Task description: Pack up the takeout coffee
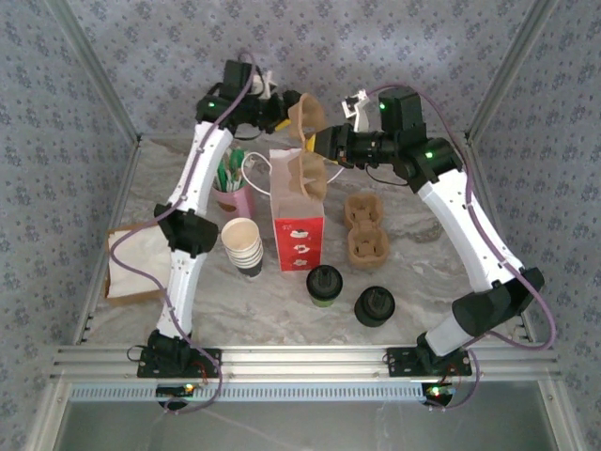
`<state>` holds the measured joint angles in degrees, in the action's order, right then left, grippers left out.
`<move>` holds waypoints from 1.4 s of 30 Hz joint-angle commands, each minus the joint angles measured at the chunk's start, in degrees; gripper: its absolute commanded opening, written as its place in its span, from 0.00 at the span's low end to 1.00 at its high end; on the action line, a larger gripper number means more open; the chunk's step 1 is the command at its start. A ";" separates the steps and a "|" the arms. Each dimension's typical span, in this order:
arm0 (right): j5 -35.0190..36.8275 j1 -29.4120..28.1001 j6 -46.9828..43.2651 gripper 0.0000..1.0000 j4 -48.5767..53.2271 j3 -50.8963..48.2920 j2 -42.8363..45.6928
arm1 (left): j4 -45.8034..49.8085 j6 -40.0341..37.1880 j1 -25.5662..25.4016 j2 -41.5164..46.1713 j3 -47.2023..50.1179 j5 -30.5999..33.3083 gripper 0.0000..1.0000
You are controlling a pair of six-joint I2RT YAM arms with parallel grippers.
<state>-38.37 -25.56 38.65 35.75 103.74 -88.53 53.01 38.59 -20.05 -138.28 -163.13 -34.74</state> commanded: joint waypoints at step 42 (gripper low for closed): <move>11.47 -8.17 -2.09 0.28 9.92 2.16 -7.04 | -16.62 -7.29 5.60 68.03 78.84 6.97 0.85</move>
<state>-28.62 -33.32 37.67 42.74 105.58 -95.81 38.96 31.86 -12.93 -71.72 -84.73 -28.62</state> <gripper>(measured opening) 0.279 0.864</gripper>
